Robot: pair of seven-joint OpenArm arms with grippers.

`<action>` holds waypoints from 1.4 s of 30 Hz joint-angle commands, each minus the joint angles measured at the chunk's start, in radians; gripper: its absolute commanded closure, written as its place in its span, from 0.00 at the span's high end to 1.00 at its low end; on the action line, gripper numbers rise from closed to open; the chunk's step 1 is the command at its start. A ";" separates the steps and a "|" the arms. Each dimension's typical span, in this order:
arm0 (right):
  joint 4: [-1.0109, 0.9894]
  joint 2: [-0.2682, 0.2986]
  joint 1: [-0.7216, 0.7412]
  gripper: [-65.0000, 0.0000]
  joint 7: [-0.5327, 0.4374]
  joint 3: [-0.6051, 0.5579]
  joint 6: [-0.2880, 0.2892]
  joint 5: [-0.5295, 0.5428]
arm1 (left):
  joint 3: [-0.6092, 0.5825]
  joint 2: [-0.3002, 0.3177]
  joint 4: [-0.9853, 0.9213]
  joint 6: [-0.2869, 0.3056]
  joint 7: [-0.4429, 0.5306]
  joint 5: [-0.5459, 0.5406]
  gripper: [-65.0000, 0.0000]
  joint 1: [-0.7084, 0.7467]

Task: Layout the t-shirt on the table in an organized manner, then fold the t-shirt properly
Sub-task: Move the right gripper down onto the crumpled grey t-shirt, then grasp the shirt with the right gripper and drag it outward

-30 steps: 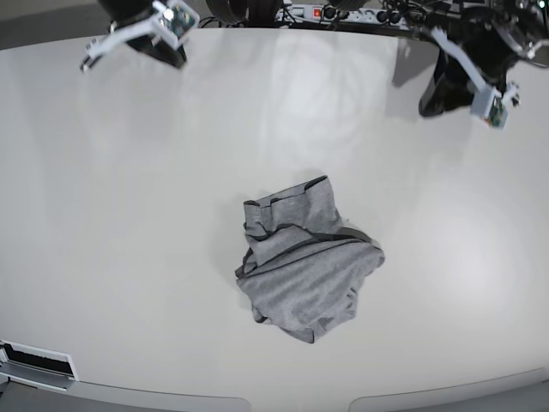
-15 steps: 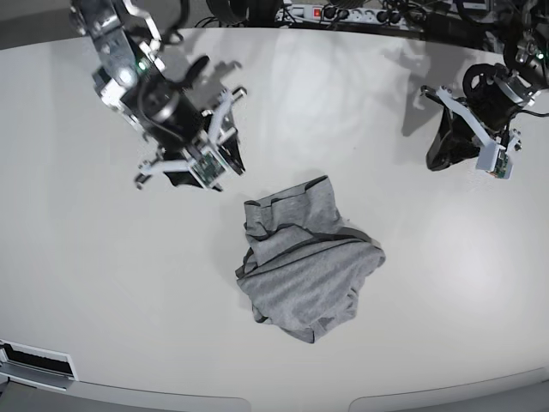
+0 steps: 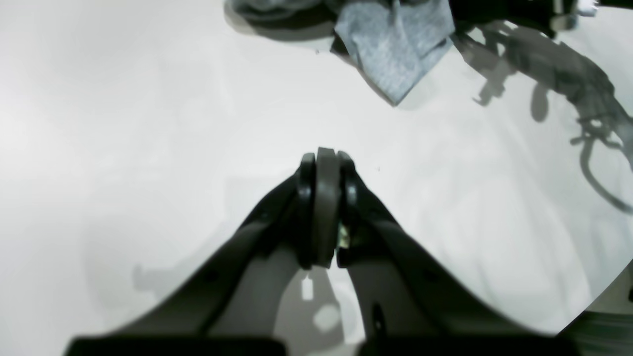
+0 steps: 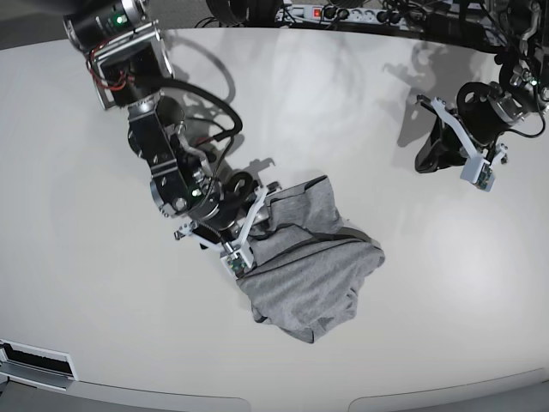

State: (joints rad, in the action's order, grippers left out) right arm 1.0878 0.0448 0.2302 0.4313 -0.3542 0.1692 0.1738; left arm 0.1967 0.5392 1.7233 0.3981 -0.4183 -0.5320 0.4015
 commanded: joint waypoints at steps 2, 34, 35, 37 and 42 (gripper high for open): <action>-0.032 -0.001 0.051 0.49 -0.018 0.003 0.056 0.014 | 0.007 0.015 0.016 0.003 0.022 -0.013 0.00 -0.003; 1.187 0.105 -0.259 0.00 0.134 0.173 -0.237 -0.220 | 0.007 0.026 0.016 0.003 0.013 0.018 0.00 -0.003; 1.208 0.106 -0.277 0.00 0.129 0.195 -0.239 -0.186 | 0.007 0.026 0.016 0.003 0.013 0.018 0.00 -0.002; 1.226 0.109 -0.301 0.00 0.125 0.222 -0.116 -0.087 | 0.007 0.026 0.016 0.003 0.014 0.018 0.00 -0.003; 1.208 0.111 -0.315 0.00 0.089 0.180 0.298 0.222 | 0.007 0.026 0.016 0.003 0.014 0.018 0.00 -0.003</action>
State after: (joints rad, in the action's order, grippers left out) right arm 2.2768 0.1566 -0.1009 0.5732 -0.1814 0.4873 0.3798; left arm 0.1967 0.5503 1.7233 0.3985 -0.4271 -0.5007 0.4038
